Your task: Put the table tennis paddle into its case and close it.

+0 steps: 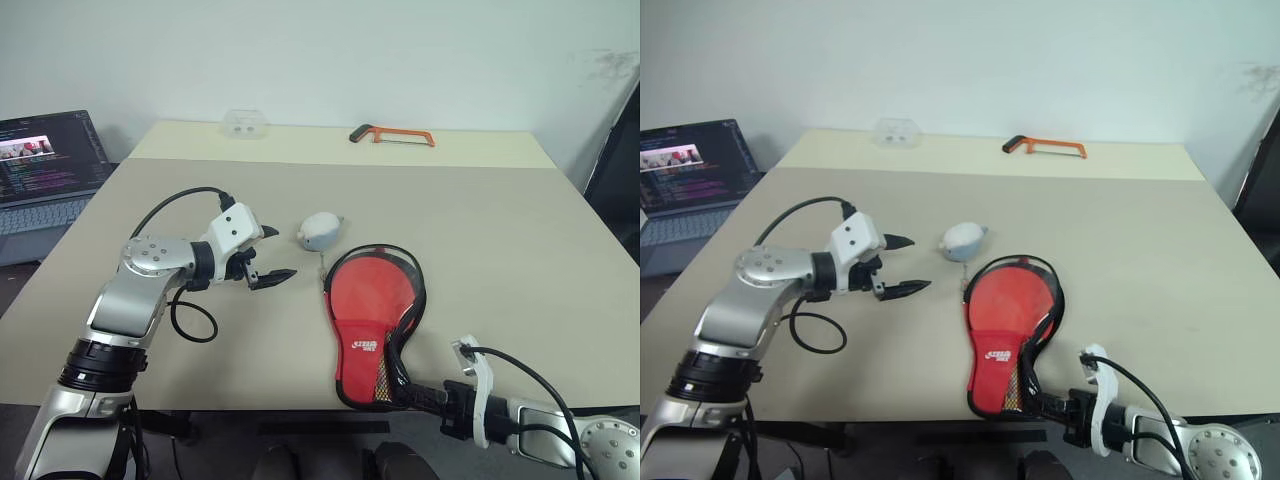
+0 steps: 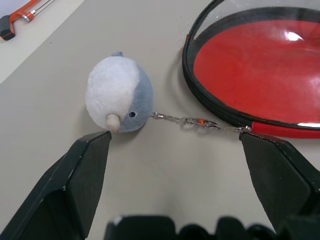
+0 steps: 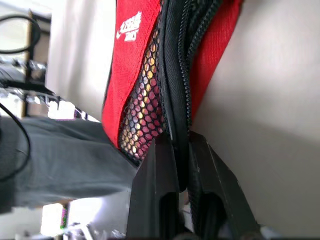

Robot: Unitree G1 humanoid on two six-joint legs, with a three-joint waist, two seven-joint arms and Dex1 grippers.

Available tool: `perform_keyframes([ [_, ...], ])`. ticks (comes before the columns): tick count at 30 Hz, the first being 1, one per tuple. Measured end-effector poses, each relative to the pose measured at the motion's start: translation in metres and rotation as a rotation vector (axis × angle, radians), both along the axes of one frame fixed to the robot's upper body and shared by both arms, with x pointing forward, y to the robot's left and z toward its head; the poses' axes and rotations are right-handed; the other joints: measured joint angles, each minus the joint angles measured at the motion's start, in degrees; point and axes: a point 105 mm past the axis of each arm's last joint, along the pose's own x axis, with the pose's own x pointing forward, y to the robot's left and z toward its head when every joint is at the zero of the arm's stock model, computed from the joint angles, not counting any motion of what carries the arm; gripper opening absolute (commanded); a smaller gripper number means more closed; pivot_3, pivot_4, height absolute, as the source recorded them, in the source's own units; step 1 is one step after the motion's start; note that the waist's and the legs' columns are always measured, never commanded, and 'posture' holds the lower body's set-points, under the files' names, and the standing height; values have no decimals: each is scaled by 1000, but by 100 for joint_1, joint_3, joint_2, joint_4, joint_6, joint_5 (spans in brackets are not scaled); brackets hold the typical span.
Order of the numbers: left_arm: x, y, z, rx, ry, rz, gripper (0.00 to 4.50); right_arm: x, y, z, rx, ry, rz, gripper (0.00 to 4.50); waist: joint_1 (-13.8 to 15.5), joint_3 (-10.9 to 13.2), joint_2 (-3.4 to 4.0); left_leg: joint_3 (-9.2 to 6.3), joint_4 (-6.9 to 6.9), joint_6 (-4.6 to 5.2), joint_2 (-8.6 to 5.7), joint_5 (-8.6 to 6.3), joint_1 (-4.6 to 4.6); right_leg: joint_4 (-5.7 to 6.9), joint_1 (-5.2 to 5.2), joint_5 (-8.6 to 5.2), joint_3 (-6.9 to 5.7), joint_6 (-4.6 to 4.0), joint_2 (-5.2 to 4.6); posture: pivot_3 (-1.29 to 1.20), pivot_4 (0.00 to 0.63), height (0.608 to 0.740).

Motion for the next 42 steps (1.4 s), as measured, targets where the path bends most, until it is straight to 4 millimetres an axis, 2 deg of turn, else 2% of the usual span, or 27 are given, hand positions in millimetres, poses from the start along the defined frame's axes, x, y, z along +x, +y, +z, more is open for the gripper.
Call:
perform_keyframes([
  [5, 4, 0, 1, 2, -6, 2, 4500, 8, -12, 10, -17, -57, 43, 2901, 32, 2, 3, 8, 40, 3, -6, 2, 0, -4, 16, 19, 12, 34, -7, 0, 150, 740],
  [7, 6, -1, 2, -3, -16, -1, 4500, 10, -26, 13, -71, -95, 65, 3505, 78, 3, 4, 16, 49, 7, -13, 4, 0, -9, 21, 25, 20, 47, -15, 0, 150, 740],
  [9, 8, 1, 2, -7, -16, 5, 4500, 15, -51, 20, -171, -160, 79, 4253, 161, 2, 3, 16, 54, 13, -15, 8, 0, -22, 28, 31, 17, 56, -19, 0, 150, 740],
  [10, 8, 2, 1, -6, -14, 10, 4500, 17, -59, 22, -195, -177, 73, 4476, 190, 1, 2, 15, 54, 14, -14, 9, 0, -24, 28, 32, 16, 57, -19, 0, 150, 740],
  [12, 13, 3, 1, -16, -24, 29, 4500, 24, -85, 30, -303, -255, 70, 4476, 257, 5, 7, 17, 55, 14, -15, 9, -1, -24, 26, 33, 17, 57, -19, 0, 150, 740],
  [14, 20, 4, 5, -41, -39, 59, 4500, 39, -97, 55, -373, -413, 79, 4476, 269, 6, 7, 16, 53, 14, -8, 9, -2, -23, 22, 33, 18, 57, -10, 0, 150, 740],
  [15, 25, 3, 7, -57, -49, 75, 4500, 51, -94, 75, -377, -520, 80, 4476, 262, 7, 9, 15, 54, 14, -7, 9, -1, -20, 22, 33, 16, 56, -7, 0, 150, 740],
  [16, 31, 1, 12, -76, -69, 92, 4500, 68, -84, 105, -357, -676, 67, 4476, 219, 11, 13, 17, 54, 15, -6, 9, 0, -13, 18, 36, 23, 53, -3, 0, 150, 740],
  [18, 39, -8, 25, -100, -119, 92, 4500, 85, -59, 152, -316, -918, 59, 4476, 156, 12, 13, 10, 50, 15, -4, 11, 0, -10, 15, 38, 20, 50, 2, 0, 150, 740],
  [19, 44, -10, 31, -110, -141, 97, 4500, 91, -44, 165, -304, -1010, 58, 4476, 137, 9, 7, 5, 46, 15, -2, 10, 1, -10, 15, 37, 14, 50, 4, 0, 150, 740],
  [20, 47, -11, 34, -119, -149, 98, 4500, 96, -32, 167, -302, -1055, 56, 4476, 135, 7, 5, 4, 44, 15, -1, 10, 0, -11, 14, 38, 12, 49, 5, 0, 150, 740],
  [21, 51, -13, 36, -131, -148, 102, 4500, 104, -18, 160, -320, -1083, 46, 4476, 135, 6, 4, 6, 41, 15, -2, 10, -1, -11, 13, 38, 11, 48, 4, 0, 150, 740],
  [25, 66, -33, 37, -221, -100, 80, 4500, 126, 23, 96, -374, -976, 24, 4476, 227, 9, 9, 10, 57, 13, -14, 11, -73, -5, -47, 52, 8, 24, -7, 0, 150, 740],
  [27, 69, -45, 36, -266, -67, 57, 4500, 128, 31, 78, -397, -956, 26, 4476, 291, 10, 10, 9, 72, 12, -14, 12, -120, 0, -85, 54, 6, 24, -9, 0, 150, 740],
  [32, 86, -63, 32, -268, -22, 49, 4500, 129, 40, 38, -446, -873, 14, 4476, 308, 10, 11, 7, 76, 12, -15, 12, -108, 12, -80, 55, 5, 23, -7, 0, 150, 740],
  [37, 100, -67, 16, -200, 43, 90, 4500, 128, 45, 31, -467, -841, 24, 4476, 266, 8, 13, 5, 75, 13, -14, 12, -79, 28, -61, 54, 4, 24, -1, 0, 150, 740],
  [42, 109, -62, -1, -150, 104, 174, 4500, 129, 46, 28, -482, -830, 33, 4476, 257, 6, 12, 4, 78, 13, -14, 13, -75, 37, -61, 54, 5, 24, 0, 0, 150, 740],
])
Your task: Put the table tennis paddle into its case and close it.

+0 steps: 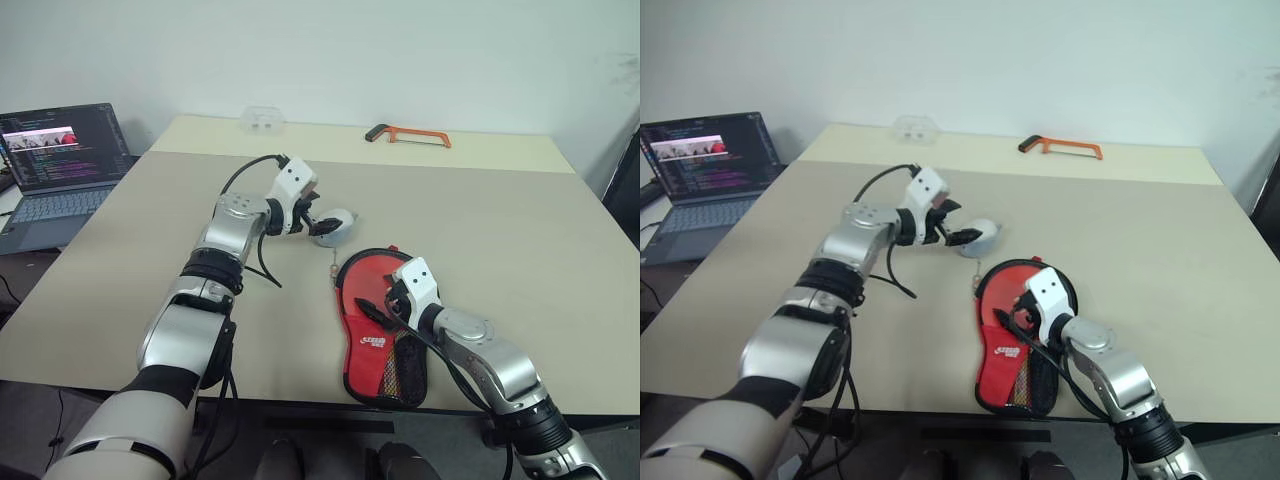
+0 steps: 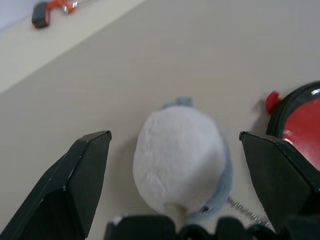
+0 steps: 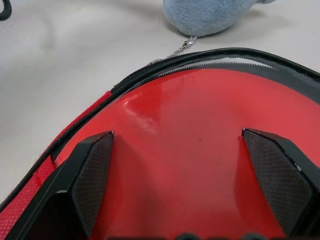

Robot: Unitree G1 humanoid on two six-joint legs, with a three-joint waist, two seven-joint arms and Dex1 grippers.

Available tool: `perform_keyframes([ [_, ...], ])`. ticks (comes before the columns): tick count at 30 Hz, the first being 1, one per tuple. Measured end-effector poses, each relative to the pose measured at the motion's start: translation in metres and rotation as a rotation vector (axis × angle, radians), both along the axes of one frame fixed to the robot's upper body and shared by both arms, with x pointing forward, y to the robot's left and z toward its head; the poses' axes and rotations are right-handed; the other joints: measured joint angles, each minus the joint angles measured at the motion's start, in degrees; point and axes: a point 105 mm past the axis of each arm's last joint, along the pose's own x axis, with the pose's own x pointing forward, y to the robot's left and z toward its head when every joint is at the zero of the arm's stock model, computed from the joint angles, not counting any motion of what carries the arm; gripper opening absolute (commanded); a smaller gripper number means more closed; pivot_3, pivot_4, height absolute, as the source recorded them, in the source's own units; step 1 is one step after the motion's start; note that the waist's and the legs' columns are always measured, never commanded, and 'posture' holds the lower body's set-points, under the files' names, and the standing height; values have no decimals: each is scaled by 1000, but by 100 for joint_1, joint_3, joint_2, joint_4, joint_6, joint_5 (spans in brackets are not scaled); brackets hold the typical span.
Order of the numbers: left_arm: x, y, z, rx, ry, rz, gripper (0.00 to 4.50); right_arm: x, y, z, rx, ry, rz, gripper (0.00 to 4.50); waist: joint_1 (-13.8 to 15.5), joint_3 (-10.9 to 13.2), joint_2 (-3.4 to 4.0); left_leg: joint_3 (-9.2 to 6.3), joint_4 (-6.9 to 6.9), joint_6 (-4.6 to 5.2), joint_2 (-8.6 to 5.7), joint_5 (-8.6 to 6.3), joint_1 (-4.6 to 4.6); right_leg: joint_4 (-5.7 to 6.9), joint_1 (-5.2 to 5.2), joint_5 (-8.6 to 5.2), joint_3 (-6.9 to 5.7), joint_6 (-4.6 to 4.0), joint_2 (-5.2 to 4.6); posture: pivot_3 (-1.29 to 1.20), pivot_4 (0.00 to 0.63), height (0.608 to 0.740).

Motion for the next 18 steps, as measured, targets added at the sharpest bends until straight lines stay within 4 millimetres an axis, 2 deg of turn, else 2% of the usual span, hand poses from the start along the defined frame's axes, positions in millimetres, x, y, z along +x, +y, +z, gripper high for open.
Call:
perform_keyframes([
  [4, 5, 0, -11, 22, 38, 65, 4500, 1, 3, 1, 4, -3, 8, 4476, 3, -1, -2, 0, 5, 0, 0, 0, 0, 5, 1, 0, -1, 0, 0, 0, 150, 740],
  [13, 5, -22, -30, -1, 110, 89, 4500, 3, 11, 3, 6, -2, 24, 4476, -15, -2, -2, 1, 7, -1, 0, 1, 10, 23, 1, 0, 2, 0, 1, 0, 150, 740],
  [18, 8, -18, -37, 57, 105, 153, 4500, 3, 16, 3, 8, 6, 29, 4476, -20, -2, -2, 1, 19, -2, 0, 1, 14, 40, 2, -1, 3, 1, 1, 0, 150, 740],
])
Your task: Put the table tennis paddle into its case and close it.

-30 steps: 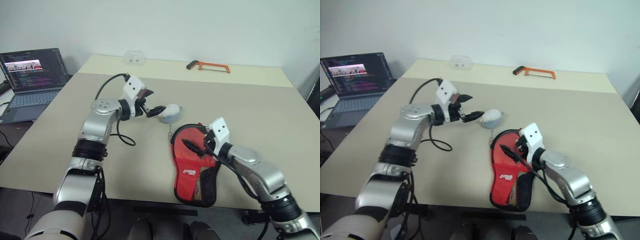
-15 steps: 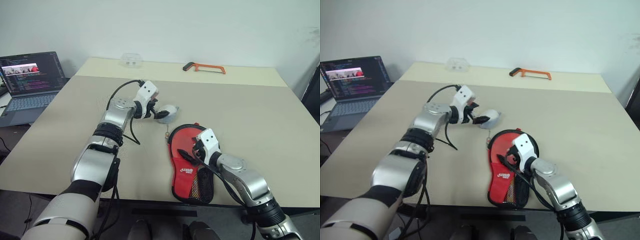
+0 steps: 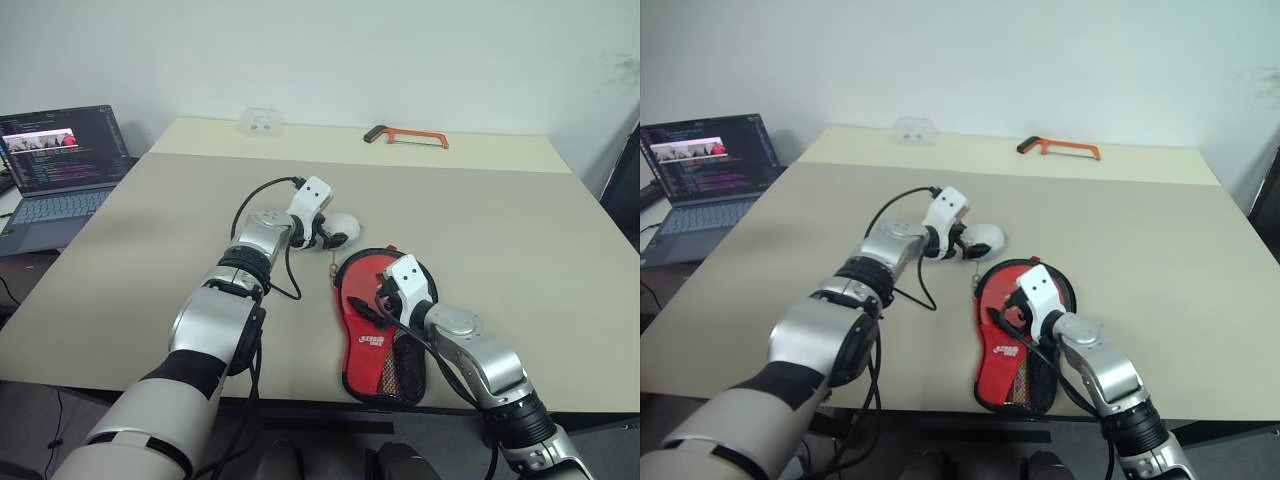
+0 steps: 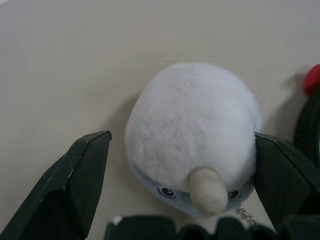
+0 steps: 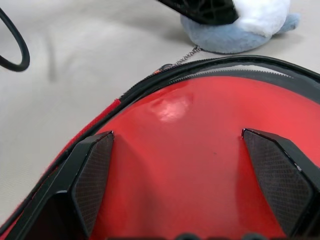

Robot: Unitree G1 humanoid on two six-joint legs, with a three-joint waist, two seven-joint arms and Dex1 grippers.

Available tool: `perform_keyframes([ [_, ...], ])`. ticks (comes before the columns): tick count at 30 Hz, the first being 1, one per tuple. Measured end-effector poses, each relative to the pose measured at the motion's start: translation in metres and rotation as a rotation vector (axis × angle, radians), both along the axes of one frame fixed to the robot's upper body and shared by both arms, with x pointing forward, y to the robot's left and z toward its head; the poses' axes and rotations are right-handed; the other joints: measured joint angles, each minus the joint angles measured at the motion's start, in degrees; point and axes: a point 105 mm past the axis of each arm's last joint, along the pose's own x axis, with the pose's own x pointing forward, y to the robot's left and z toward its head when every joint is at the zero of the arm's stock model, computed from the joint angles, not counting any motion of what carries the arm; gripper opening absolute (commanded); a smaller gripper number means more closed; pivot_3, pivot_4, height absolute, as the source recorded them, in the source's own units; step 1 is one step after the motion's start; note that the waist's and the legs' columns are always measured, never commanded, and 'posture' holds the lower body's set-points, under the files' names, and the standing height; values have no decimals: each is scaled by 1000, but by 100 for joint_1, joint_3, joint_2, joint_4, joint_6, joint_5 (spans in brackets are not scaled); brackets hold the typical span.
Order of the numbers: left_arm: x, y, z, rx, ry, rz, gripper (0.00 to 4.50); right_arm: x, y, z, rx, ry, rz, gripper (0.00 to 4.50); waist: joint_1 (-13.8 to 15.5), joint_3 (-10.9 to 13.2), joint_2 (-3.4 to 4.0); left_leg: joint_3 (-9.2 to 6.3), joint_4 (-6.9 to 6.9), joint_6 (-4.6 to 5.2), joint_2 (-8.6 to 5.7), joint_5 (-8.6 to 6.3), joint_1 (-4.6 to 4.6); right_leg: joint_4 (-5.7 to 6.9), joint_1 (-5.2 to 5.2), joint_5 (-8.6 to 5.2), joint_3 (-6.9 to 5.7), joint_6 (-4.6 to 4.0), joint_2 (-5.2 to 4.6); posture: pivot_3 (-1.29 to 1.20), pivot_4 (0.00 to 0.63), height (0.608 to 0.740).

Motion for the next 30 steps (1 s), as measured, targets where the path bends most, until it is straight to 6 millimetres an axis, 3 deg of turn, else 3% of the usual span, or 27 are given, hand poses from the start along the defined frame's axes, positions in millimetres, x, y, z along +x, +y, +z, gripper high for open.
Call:
perform_keyframes([
  [3, 0, -3, -5, 16, 10, 15, 4500, 0, 1, -1, 0, 2, -3, 4476, 0, 0, 0, 0, 18, 0, 0, 0, 1, 11, 3, -1, 0, 2, 0, 0, 150, 740],
  [12, 0, -18, -10, 15, -6, 46, 1475, 1, 2, -3, 11, 23, -19, 4500, -15, 0, 0, -1, 28, 0, 0, -2, 60, 11, 68, -14, 0, 25, 0, 0, 150, 740],
  [15, 1, -18, -11, 27, -19, 60, 764, 2, 0, -5, -7, 25, -33, 4500, -22, 0, 0, -1, 28, 0, -1, -2, 63, 11, 71, -15, 1, 25, 0, 0, 150, 740],
  [22, 9, -19, -4, 172, -148, 103, 655, 4, 0, -7, -43, 23, -51, 4500, -20, -1, -2, -1, 30, -1, -2, -1, 65, 11, 73, -15, 3, 27, 0, 0, 150, 740],
  [25, 16, -22, 19, 235, -285, 127, 654, 4, 2, -7, -45, 23, -46, 4500, -18, 0, -2, 1, 29, -1, -3, -2, 65, 9, 72, -15, 5, 27, -1, 0, 150, 740],
  [27, 19, -34, 38, 267, -387, 116, 653, 4, 3, -7, -50, 23, -44, 4500, -17, 0, -2, 1, 28, -1, -3, -2, 65, 6, 72, -15, 5, 27, -1, 0, 150, 740],
  [30, 16, -59, 50, 316, -502, 86, 652, 1, 9, -8, -56, 25, -32, 4500, -18, 0, -2, 4, 25, -2, -3, -2, 64, 1, 71, -15, 8, 28, -1, 0, 150, 740],
])
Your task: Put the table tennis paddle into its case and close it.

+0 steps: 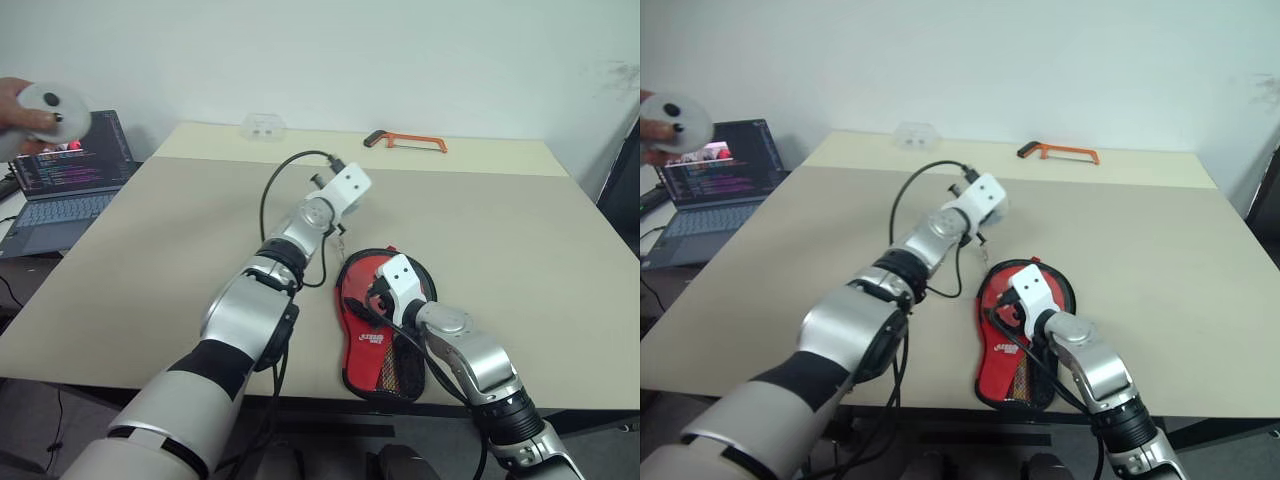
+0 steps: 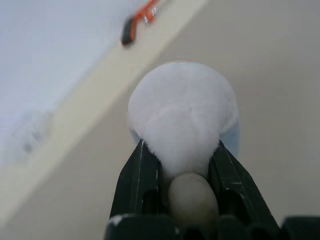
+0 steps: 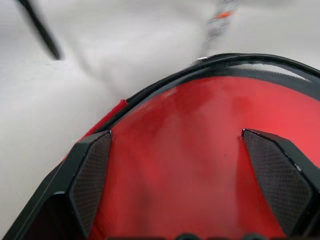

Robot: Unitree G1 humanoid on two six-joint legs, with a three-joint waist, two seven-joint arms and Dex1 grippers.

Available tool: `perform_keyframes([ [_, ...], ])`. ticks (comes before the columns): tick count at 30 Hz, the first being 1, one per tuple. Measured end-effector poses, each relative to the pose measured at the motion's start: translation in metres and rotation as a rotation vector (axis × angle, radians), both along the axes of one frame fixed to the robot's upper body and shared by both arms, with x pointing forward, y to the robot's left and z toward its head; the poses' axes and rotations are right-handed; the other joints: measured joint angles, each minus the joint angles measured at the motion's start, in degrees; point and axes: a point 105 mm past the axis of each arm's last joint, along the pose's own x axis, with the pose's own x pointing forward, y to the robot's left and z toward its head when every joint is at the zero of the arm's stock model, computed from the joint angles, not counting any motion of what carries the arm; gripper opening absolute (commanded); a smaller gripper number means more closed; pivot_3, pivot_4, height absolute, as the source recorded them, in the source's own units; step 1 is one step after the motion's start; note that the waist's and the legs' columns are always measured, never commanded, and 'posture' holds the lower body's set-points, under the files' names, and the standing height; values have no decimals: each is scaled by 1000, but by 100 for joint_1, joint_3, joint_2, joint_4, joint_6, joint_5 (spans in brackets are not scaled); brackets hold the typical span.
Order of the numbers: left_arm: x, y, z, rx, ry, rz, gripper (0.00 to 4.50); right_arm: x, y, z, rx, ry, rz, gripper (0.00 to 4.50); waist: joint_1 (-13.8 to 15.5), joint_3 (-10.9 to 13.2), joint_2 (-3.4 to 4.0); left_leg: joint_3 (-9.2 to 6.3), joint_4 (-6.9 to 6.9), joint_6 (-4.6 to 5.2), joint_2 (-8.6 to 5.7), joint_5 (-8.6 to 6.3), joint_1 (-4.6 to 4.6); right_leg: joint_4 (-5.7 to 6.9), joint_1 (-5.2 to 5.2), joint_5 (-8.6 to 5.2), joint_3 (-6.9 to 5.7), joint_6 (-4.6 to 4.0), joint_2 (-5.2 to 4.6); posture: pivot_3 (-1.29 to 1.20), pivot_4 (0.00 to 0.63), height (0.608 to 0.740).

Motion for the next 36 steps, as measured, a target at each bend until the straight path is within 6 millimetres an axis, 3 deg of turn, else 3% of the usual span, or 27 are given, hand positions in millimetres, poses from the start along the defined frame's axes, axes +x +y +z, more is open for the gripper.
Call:
perform_keyframes([
  [11, -17, -53, -2, 225, -206, -121, 648, -19, 5, -1, -24, 2, 16, 4500, -45, 0, 0, 12, -69, -2, -4, 0, -2, -57, -9, -1, 6, -1, -4, 0, 150, 740],
  [14, -23, -65, -12, 257, -142, -180, 648, -21, 5, -1, -21, 2, 18, 4500, -52, 0, 1, 13, -87, -2, -3, 0, -2, -77, -9, -1, 5, -2, -3, 0, 150, 740],
  [18, -29, -67, -36, 286, -14, -239, 648, -21, 5, -1, -25, 2, 25, 4500, -67, -2, 4, 12, -89, -3, -3, -1, -1, -80, -8, -1, 5, -3, -3, 0, 150, 740],
  [23, -37, -66, -59, 319, 70, -311, 2436, -16, 5, -1, -42, 4, 53, 4500, -69, -2, 4, 10, -84, -3, -3, -1, 1, -77, -2, 0, 3, -2, -3, 0, 150, 740],
  [29, -39, -68, -56, 324, 76, -365, 4478, -11, 6, -2, -51, 4, 94, 4500, -87, -11, 10, 8, -82, -3, -3, 0, 12, -77, 9, 0, 3, -2, -2, 0, 150, 740],
  [36, -42, -61, -51, 355, 131, -467, 4478, -5, 4, 0, -57, 5, 122, 4500, -93, -17, 20, 7, -81, -3, -3, 0, 12, -75, 10, 0, 2, -2, -2, 0, 150, 740],
])
